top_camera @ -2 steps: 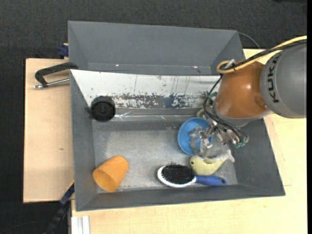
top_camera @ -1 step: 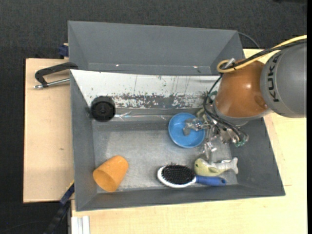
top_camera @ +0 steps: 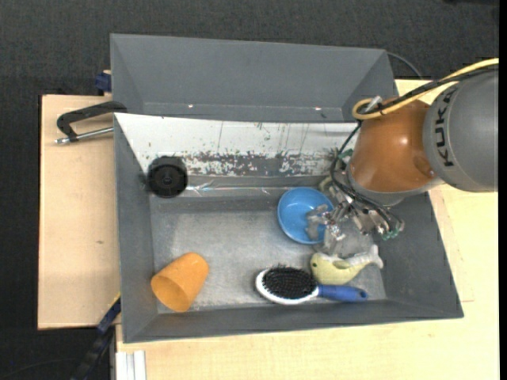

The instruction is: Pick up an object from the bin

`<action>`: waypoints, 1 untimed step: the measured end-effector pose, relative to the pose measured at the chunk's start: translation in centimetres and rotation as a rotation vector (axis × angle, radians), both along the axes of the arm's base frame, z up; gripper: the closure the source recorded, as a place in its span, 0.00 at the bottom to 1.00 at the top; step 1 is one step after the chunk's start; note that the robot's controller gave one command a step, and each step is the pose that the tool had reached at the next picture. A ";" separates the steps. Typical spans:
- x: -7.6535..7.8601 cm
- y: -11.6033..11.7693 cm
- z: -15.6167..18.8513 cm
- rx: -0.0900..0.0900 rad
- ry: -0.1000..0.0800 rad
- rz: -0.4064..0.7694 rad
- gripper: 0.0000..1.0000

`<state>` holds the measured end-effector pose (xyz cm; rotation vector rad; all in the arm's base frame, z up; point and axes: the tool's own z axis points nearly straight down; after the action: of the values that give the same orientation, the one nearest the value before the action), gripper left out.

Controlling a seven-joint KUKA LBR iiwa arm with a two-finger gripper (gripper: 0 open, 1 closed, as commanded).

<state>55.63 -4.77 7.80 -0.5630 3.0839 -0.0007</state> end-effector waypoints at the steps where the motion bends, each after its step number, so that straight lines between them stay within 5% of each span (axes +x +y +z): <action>1: -1.1 -1.8 6.8 -0.003 -0.004 0.182 1.00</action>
Offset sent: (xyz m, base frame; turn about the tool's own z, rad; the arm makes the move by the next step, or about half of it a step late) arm -0.0136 -0.0180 0.0654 -0.1850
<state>54.51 -6.60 14.62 -0.8402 3.0170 -0.0052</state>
